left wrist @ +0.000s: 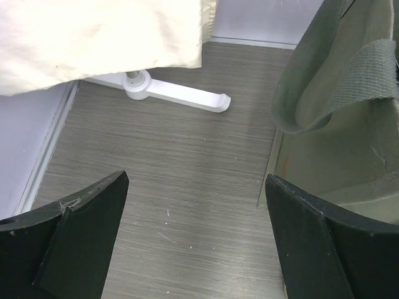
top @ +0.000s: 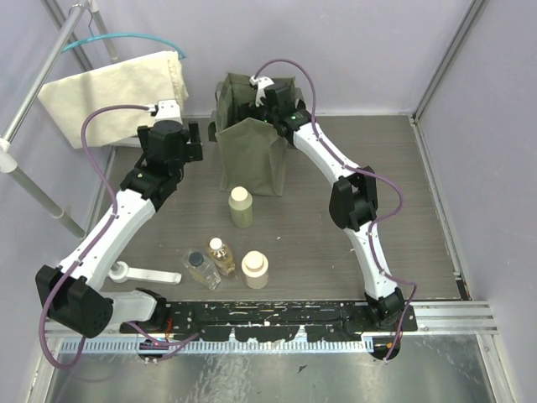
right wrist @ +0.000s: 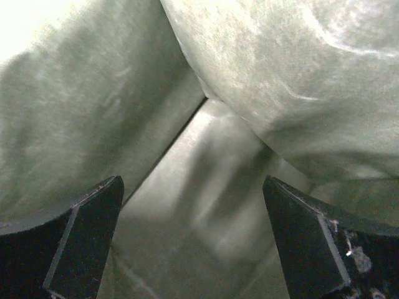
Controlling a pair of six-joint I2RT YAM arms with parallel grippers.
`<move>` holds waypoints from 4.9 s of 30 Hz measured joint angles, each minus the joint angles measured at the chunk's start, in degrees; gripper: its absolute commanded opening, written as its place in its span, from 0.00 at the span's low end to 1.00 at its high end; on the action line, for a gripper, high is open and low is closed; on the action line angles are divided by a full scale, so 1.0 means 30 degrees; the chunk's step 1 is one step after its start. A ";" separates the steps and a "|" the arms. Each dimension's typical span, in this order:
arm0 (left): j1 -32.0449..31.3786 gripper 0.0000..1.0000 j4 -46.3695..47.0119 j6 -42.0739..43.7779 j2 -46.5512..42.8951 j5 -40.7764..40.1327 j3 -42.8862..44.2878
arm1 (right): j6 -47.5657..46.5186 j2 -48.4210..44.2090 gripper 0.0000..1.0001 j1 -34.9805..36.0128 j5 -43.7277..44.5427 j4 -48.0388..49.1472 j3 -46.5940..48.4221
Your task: Place the personal care products into the canvas bag
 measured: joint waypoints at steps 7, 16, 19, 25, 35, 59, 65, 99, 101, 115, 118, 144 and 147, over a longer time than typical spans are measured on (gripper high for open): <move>0.0000 0.98 -0.0022 0.0007 -0.0532 0.0270 -0.0131 | -0.1027 0.0007 1.00 0.0000 0.1260 -0.1851 -0.0160; 0.0000 0.98 0.0408 0.0029 -0.0510 0.1311 -0.0364 | -0.1355 -0.1741 1.00 0.0022 0.2324 -0.6798 -0.2739; 0.0000 0.98 0.0641 0.0036 -0.0408 0.1727 -0.0357 | -0.1341 -0.2273 1.00 0.0073 0.3373 -0.8881 -0.3249; 0.0000 0.98 0.1093 0.0000 0.0466 0.2637 -0.0357 | -0.0816 -0.4058 1.00 0.0087 0.5450 -1.1978 -0.5187; -0.0029 0.98 0.1239 -0.0503 0.1107 0.3548 -0.0124 | 0.1348 -1.1103 1.00 0.0087 0.6659 -1.2932 -1.4229; -0.3096 0.98 -0.2645 -0.1231 0.1290 0.4918 0.1341 | 0.1188 -1.3063 1.00 0.0087 1.1089 -1.7180 -0.3147; -0.3293 0.98 -0.4677 -0.1421 0.1545 0.6987 0.1552 | 0.0962 -1.3034 1.00 0.0015 1.2196 -1.6349 -0.1712; -0.3555 1.00 -1.0746 0.0466 0.8874 1.2138 0.4765 | 0.0554 -1.2961 1.00 -0.4452 0.8903 -1.3843 -0.4415; -0.3555 1.00 -1.1322 0.0612 0.9719 1.2415 0.5530 | 0.0583 -1.2961 1.00 -0.4452 0.8910 -1.3821 -0.4575; -0.3548 0.68 -1.3653 0.1392 1.1249 1.2947 0.7541 | 0.0605 -1.2990 1.00 -0.4590 0.9143 -1.3784 -0.5071; -0.3548 0.52 -1.3639 0.1413 1.1249 1.2976 0.7512 | 0.0605 -1.2990 1.00 -0.4670 0.9151 -1.3784 -0.5078; -0.2419 0.00 -1.7223 0.0495 0.9479 1.1978 1.5475 | 0.0372 -1.2728 1.00 -0.4707 0.9063 -1.3755 -0.5078; -0.2419 0.00 -1.7646 0.0306 0.8721 1.1599 1.6742 | 0.0342 -1.2524 1.00 -0.4750 0.9005 -1.3755 -0.5071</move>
